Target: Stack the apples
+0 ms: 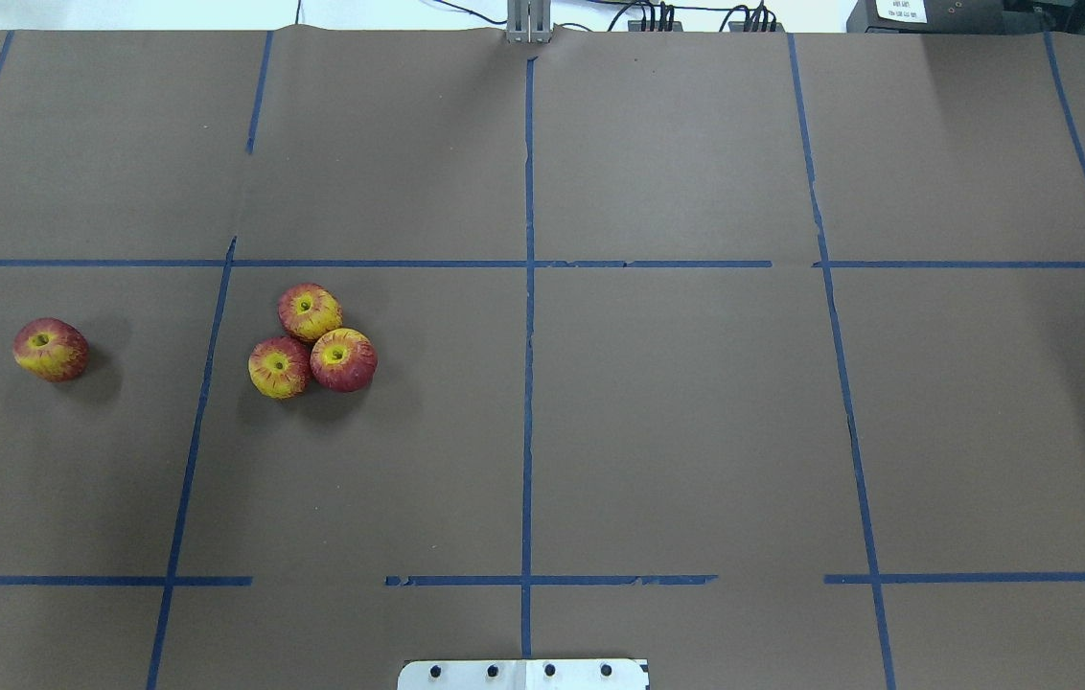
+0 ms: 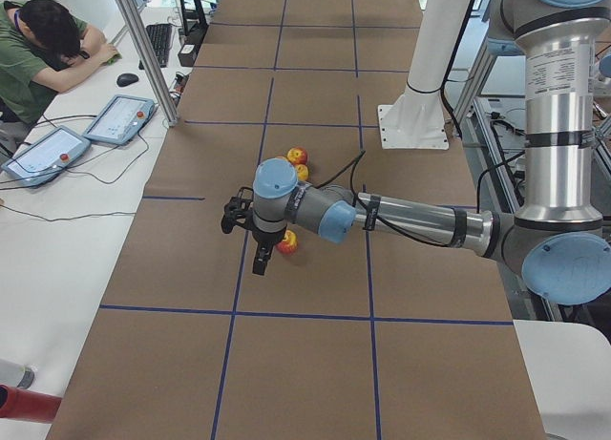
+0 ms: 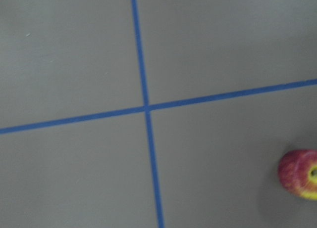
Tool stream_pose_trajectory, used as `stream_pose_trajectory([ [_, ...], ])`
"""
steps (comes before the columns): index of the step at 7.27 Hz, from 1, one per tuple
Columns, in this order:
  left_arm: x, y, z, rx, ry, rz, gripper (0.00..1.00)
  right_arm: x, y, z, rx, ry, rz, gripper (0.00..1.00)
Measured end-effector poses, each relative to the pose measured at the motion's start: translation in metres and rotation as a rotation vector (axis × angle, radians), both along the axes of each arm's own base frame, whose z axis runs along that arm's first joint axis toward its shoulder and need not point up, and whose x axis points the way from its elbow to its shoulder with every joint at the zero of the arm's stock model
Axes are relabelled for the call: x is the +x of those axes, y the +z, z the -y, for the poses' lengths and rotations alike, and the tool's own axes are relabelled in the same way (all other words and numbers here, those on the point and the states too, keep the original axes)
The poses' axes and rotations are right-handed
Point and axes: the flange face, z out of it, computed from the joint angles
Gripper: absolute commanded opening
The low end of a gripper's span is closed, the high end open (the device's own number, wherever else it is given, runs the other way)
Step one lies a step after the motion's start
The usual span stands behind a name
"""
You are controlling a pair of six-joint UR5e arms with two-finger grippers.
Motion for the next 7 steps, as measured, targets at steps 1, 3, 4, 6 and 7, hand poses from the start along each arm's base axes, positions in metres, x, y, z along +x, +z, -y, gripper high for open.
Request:
stream_pose_trajectory([
  [1,0.041,-0.007,-0.001,-0.012,-0.009,-0.020,1.00,0.000,0.000,0.000,0.000,0.000,0.000,1.00],
  [3,0.115,-0.003,-0.003,-0.023,-0.041,-0.029,1.00,0.000,0.000,0.000,0.000,0.000,0.000,1.00],
  [4,0.137,0.006,-0.002,-0.022,-0.053,-0.033,1.00,0.000,0.000,0.000,0.000,0.000,0.000,1.00],
  [6,0.155,0.017,-0.002,-0.012,-0.068,-0.013,1.00,0.000,0.000,0.000,0.000,0.000,0.000,1.00],
  [7,0.161,0.016,-0.002,-0.007,-0.064,-0.013,1.00,0.000,0.000,0.000,0.000,0.000,0.000,1.00],
])
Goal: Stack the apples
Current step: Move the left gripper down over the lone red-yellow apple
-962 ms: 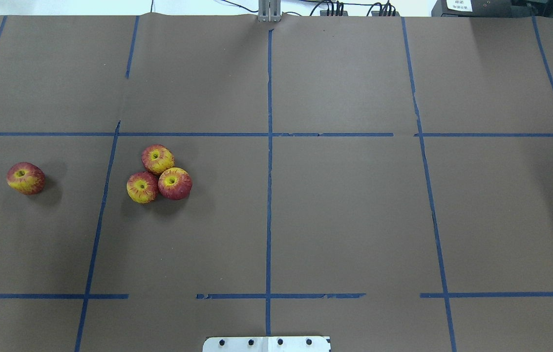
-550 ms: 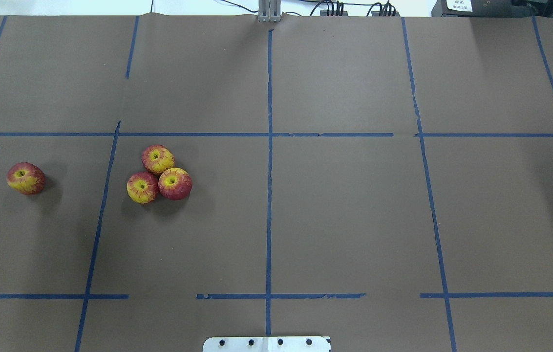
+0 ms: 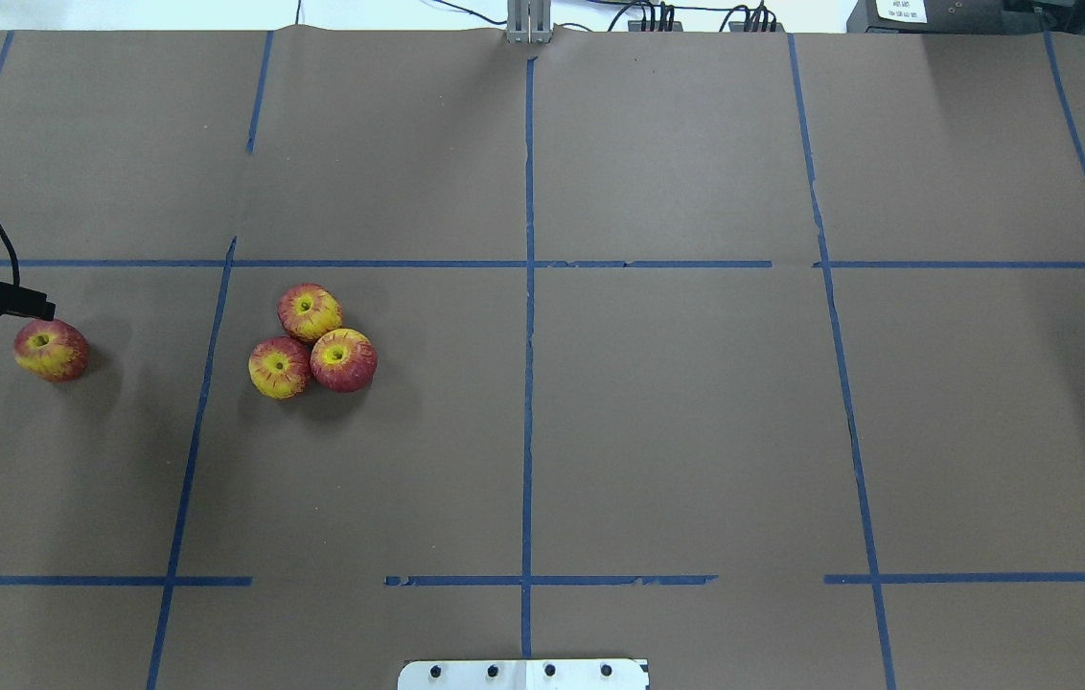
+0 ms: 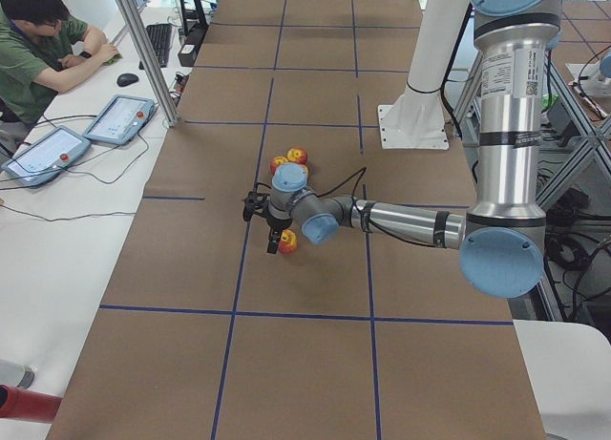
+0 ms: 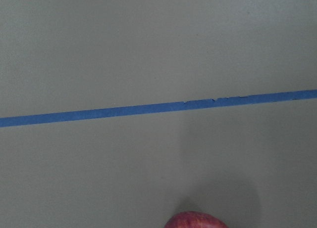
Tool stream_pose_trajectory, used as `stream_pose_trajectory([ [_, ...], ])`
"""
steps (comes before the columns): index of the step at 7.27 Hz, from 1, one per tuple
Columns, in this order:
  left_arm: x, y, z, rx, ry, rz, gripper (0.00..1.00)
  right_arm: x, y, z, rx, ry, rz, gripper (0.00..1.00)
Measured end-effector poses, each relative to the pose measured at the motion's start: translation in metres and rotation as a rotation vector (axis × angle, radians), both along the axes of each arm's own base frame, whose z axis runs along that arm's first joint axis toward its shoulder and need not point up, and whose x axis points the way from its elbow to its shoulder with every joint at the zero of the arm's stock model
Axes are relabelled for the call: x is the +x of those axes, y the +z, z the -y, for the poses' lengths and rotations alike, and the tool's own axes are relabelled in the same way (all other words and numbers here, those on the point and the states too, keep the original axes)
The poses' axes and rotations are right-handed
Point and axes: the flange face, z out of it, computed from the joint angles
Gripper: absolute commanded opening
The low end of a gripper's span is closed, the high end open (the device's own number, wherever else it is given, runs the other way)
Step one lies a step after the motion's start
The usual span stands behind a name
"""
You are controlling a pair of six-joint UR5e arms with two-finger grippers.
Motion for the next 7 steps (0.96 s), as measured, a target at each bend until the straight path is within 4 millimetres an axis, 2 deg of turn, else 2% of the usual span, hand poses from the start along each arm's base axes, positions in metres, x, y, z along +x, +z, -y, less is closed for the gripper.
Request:
stream_pose_trajectory([
  [2,0.011,-0.002,-0.001,0.003,0.016,-0.003,1.00,0.000,0.000,0.000,0.000,0.000,0.000,1.00],
  [7,0.034,0.019,-0.009,-0.031,0.064,0.020,1.00,0.000,0.000,0.000,0.000,0.000,0.000,1.00],
])
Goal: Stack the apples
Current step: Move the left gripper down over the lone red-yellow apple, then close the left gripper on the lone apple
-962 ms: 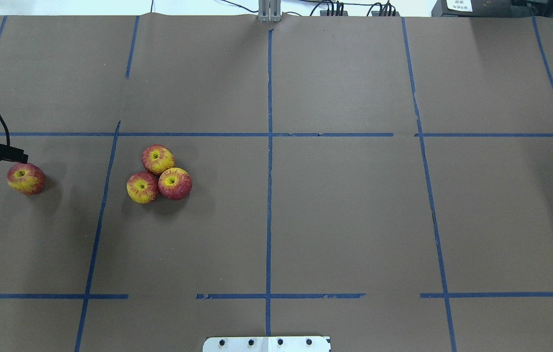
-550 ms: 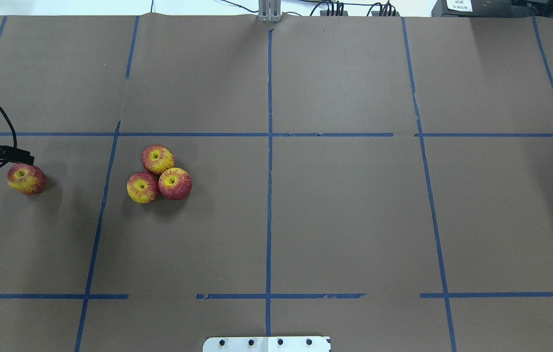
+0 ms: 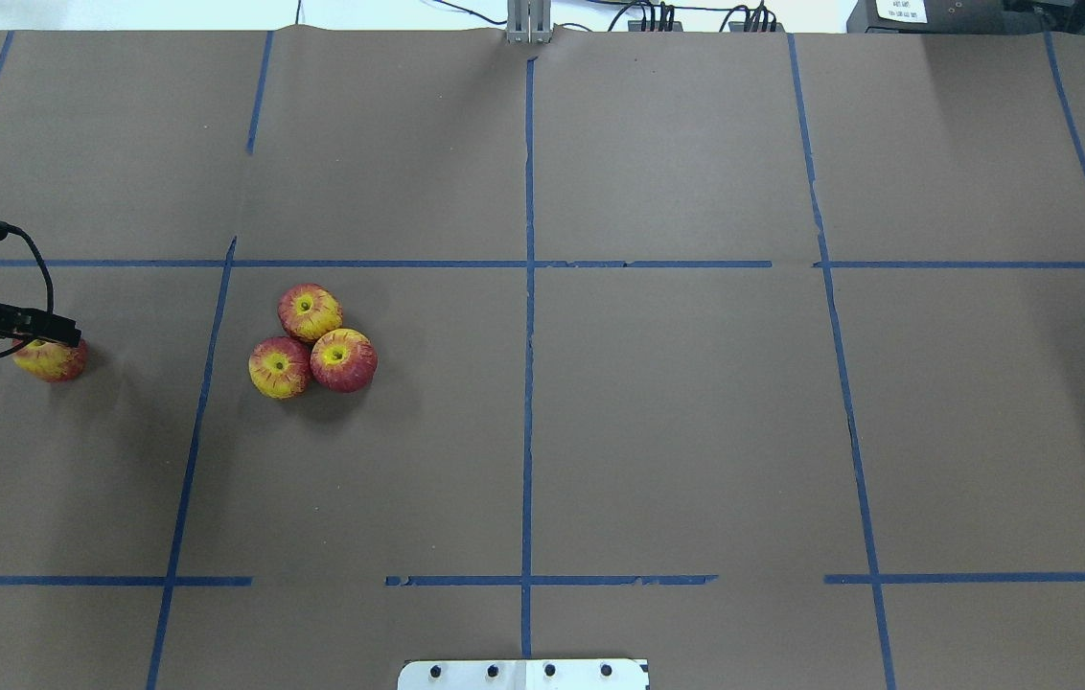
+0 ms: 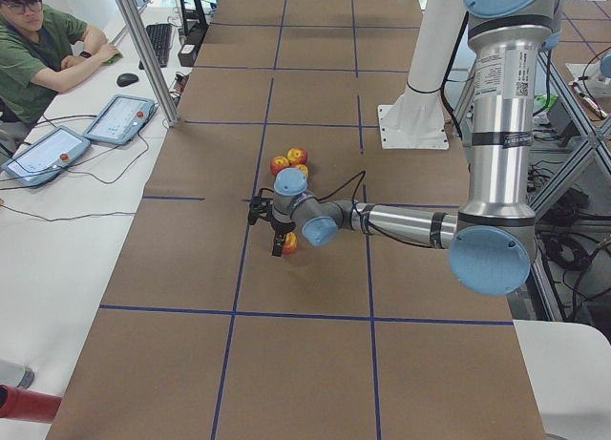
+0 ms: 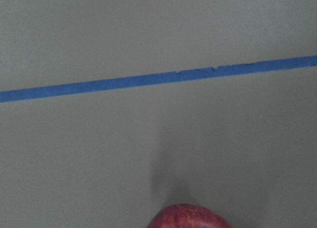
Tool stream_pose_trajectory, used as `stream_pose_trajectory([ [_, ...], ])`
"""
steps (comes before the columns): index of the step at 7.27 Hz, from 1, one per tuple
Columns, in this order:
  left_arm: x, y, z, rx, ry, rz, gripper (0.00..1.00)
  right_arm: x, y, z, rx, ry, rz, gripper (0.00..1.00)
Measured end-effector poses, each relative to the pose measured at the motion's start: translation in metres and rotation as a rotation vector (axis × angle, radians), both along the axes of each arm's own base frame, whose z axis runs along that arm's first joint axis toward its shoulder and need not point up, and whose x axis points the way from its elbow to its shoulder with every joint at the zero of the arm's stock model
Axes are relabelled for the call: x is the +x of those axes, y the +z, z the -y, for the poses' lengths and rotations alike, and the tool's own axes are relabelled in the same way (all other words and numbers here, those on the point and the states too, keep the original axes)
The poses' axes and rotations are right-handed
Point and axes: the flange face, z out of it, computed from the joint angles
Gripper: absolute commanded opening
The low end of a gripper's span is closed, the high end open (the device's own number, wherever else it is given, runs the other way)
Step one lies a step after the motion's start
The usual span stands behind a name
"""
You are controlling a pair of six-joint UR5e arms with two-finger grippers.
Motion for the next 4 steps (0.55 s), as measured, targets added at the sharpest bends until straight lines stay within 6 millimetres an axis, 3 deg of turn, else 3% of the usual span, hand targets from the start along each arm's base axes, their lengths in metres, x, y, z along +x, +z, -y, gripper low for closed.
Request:
stream_pose_trajectory([
  [2,0.0100,0.0007,-0.0050,-0.003,0.022,0.000,0.95,0.0000,0.0000,0.0000,0.000,0.000,0.000,1.00],
  [4,0.0130,-0.0001,-0.0062,-0.005,0.033,-0.004,0.23,0.0000,0.0000,0.0000,0.000,0.000,0.000,1.00],
])
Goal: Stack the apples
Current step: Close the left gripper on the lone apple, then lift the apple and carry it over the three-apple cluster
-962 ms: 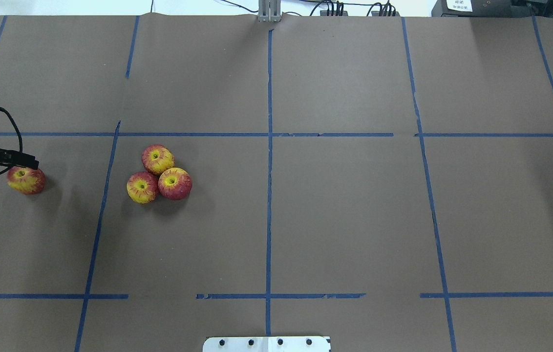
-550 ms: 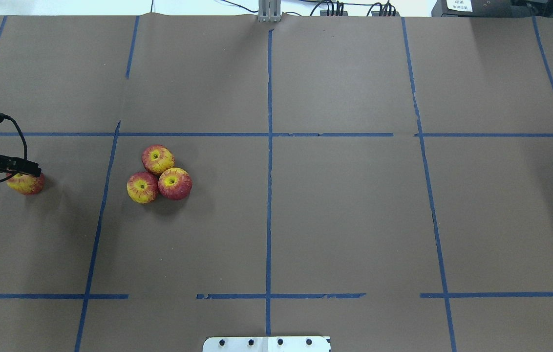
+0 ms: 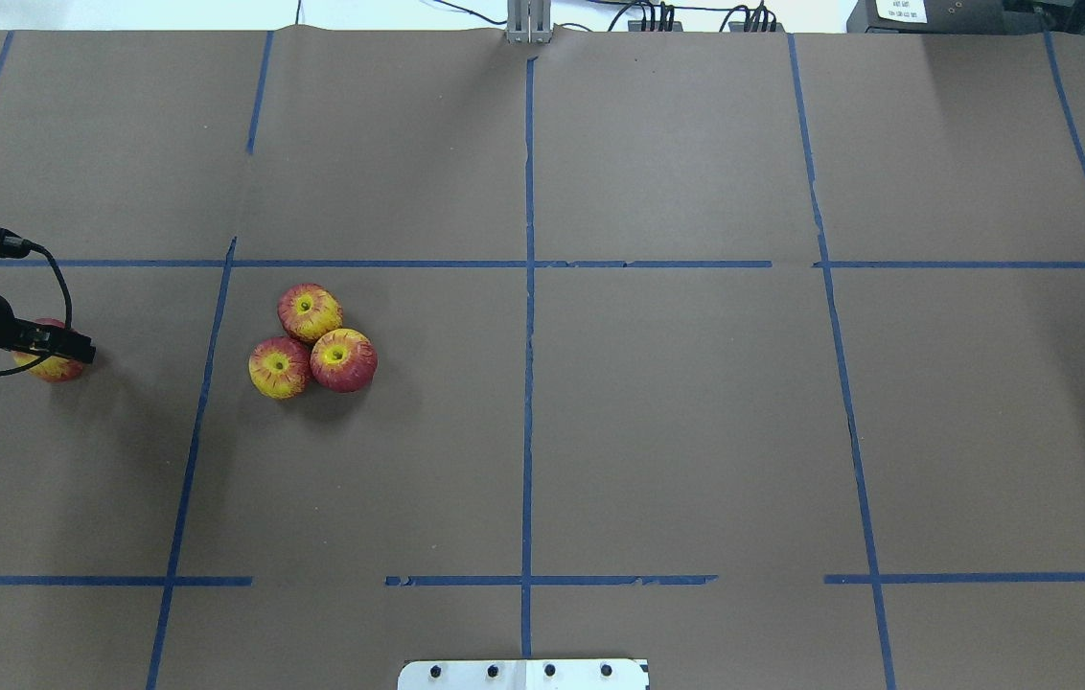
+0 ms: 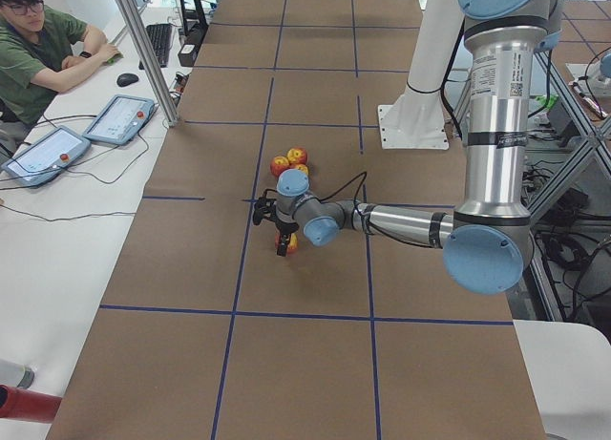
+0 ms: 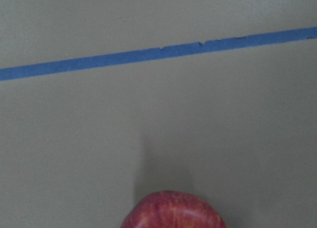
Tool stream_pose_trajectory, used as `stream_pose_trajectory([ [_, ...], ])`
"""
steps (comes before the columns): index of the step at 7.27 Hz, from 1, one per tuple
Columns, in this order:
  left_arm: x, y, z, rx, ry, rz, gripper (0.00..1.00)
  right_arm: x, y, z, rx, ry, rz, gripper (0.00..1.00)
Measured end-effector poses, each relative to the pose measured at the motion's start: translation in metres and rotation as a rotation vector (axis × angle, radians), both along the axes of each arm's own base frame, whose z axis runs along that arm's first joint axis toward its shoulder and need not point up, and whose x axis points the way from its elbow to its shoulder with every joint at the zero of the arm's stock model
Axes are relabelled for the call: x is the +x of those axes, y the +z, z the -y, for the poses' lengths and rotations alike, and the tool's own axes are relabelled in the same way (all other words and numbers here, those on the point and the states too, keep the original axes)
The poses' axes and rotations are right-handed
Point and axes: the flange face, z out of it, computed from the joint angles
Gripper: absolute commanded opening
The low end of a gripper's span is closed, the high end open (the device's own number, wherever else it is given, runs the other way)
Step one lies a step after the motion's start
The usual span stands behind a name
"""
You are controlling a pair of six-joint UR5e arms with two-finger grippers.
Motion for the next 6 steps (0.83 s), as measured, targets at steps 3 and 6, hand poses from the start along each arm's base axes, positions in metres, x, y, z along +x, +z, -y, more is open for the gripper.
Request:
stream_pose_trajectory([
  [3,0.003,-0.011,-0.006,-0.029,0.056,-0.050,0.14,0.000,0.000,0.000,0.000,0.000,0.000,1.00],
  [6,0.006,-0.097,0.004,-0.072,0.041,-0.058,0.13,0.000,0.000,0.000,0.000,0.000,0.000,1.00],
])
